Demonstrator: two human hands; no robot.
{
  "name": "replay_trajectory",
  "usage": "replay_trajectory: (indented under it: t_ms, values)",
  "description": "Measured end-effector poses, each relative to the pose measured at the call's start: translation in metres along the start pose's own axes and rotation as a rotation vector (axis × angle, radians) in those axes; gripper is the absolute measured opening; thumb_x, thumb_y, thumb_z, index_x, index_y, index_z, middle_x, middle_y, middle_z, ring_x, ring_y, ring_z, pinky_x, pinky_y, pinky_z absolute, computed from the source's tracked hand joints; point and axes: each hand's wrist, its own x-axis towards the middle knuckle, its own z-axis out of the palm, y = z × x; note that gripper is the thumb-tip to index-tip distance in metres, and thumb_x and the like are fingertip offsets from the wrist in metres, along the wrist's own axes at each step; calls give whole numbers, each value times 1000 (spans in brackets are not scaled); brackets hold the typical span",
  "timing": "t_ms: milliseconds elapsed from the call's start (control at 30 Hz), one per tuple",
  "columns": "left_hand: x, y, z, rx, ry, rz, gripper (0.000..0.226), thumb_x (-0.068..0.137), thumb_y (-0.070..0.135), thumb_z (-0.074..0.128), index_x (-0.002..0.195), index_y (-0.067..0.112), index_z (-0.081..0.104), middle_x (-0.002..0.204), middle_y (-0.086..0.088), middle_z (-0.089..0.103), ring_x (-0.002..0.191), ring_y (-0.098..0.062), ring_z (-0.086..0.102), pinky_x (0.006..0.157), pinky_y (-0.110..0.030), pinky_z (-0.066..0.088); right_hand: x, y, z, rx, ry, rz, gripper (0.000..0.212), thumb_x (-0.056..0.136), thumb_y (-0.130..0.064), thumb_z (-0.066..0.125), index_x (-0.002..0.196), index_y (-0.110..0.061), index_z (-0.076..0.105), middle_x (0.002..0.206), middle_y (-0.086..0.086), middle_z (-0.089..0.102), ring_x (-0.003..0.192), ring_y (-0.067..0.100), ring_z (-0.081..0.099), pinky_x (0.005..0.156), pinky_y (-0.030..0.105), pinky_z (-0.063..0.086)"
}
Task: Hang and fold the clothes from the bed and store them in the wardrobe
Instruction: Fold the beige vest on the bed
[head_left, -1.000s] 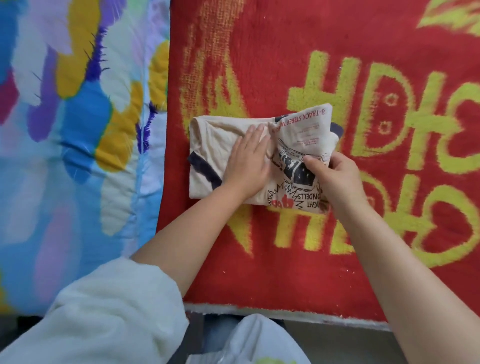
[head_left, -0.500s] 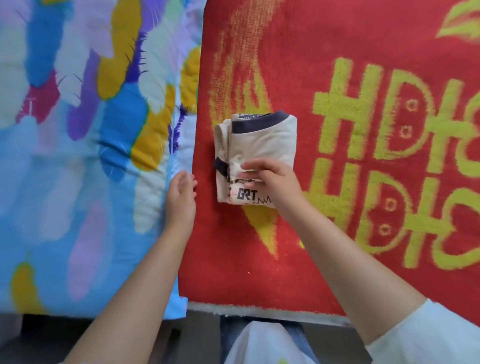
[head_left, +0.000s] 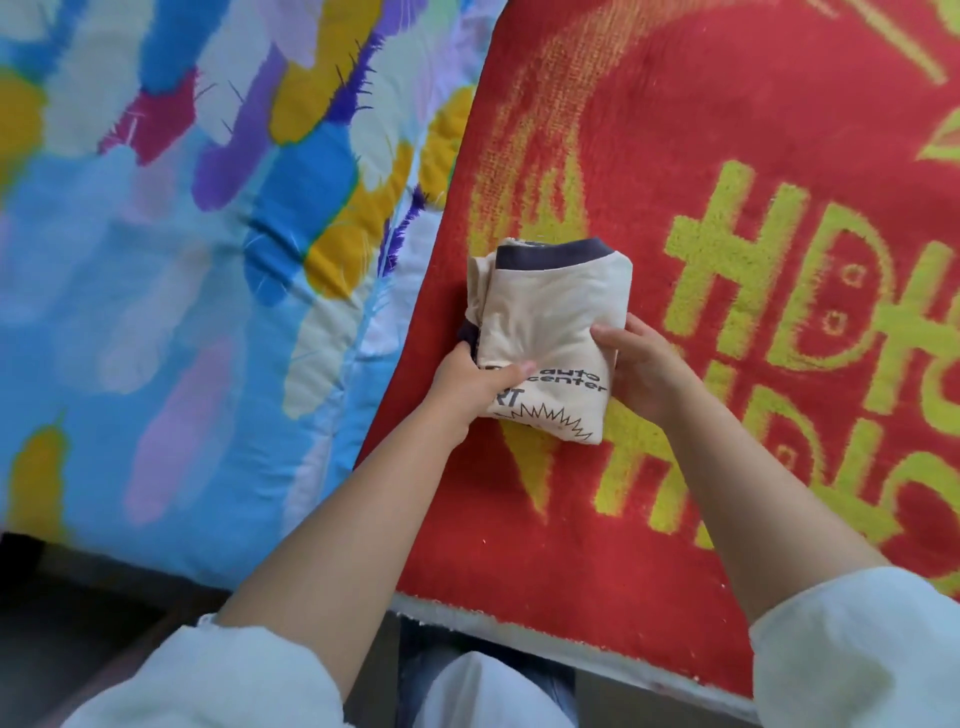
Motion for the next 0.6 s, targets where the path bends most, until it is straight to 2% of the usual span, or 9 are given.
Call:
replay_trajectory:
  t_ms: [100,200,267,333,400,500,600]
  values:
    - [-24,-20,-10,-47,-94,18,42,77,6,72,114,9,53,109,-11,65,85,-18,64,77,-29,54,-16,12,1,24,-133,26,60,62,-12,61,121,-5,49,98,6,69,84,21,67,73,36,55]
    - [-56,-32,-25,-54,-91,78,41,79,3,69,115,13,51,95,1,64,81,-8,61,74,-19,51,-41,19,17,14,-247,35,98,51,-41,82,133,-5,43,125,15,58,111,32,58,93,45,48]
    - [-80,-36,-35,-23,-65,129,52,74,10,75,119,15,50,98,5,63,88,-8,61,80,-20,49,-61,18,33,7,-318,27,104,46,-49,84,132,-7,44,126,16,57,113,31,57,92,44,50]
    - [-106,-39,-40,23,-19,182,59,67,20,74,120,20,47,111,2,61,100,-11,58,90,-23,46,-77,15,46,-6,-336,10,96,39,-47,87,121,-10,54,111,10,67,99,24,65,78,35,55]
    - [-143,-45,-44,3,46,221,54,77,13,73,124,15,47,116,-2,58,104,-11,54,88,-16,44,-101,10,62,-28,-364,-25,81,39,-40,87,109,-14,59,95,3,72,86,17,68,71,29,56]
    - [-204,-60,-51,-36,212,247,37,86,11,63,121,10,51,107,0,59,98,-12,55,79,-13,43,-143,7,93,-88,-358,-47,46,60,-22,67,104,-15,60,83,0,72,76,15,68,74,31,54]
    - [-254,-75,-56,-123,335,251,23,90,16,58,112,14,53,100,0,59,97,-15,56,78,-21,44,-175,10,123,-148,-329,-68,36,59,-18,62,95,-17,61,76,0,71,69,15,67,67,28,54]
